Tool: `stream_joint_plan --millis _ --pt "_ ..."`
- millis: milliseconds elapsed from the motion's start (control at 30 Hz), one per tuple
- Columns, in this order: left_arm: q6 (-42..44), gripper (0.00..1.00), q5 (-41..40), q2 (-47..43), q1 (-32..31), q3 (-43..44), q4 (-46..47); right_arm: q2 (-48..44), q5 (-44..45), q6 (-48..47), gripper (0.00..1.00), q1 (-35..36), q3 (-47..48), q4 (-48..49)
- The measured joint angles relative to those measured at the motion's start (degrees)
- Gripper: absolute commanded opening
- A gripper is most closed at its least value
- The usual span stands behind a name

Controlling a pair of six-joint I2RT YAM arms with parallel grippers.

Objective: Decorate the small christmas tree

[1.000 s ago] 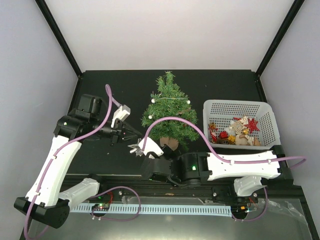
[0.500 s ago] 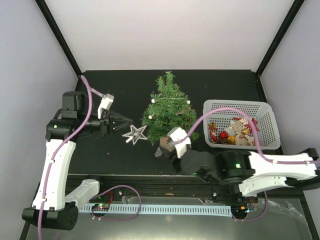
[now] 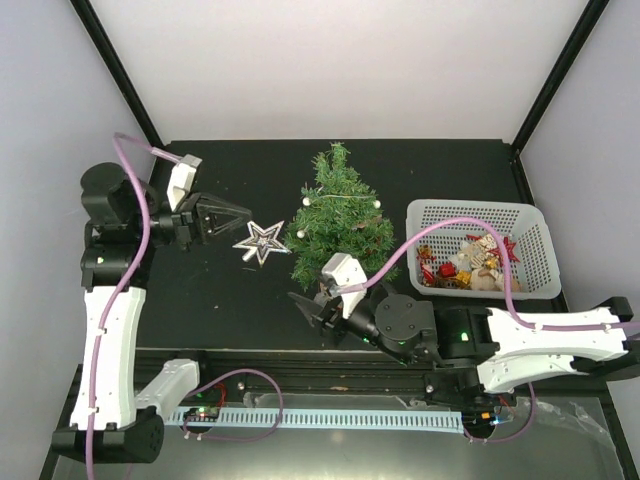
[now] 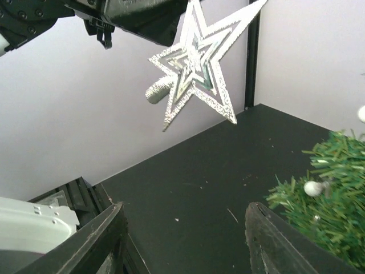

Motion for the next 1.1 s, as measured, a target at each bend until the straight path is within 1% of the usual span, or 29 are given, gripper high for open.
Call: stream_joint_plan --millis 133,300,500,867,1100 --pt "-11.6 0.02 0.1 -2.3 0.0 0.0 11.9 1.9 -1.5 -1.8 0.58 -0.8 0.0 4.7" --pt "-21.6 0.02 -0.9 -4.5 0.0 0.2 21.7 3.5 -3.1 -3.0 0.58 -1.3 0.7 8.5" --pt "-31.2 0.02 -2.5 -6.3 0.0 0.3 31.5 4.8 -4.5 -3.1 0.57 -1.4 1.7 12.1" --pt "-42.4 0.02 -4.3 -7.6 0.0 -0.6 42.4 5.4 -6.1 -3.3 0.54 -2.6 2.9 19.1" --pt "-45.1 0.02 -4.6 -8.4 0.0 -1.0 45.0 4.7 -10.1 -2.1 0.53 -5.2 0.8 25.6"
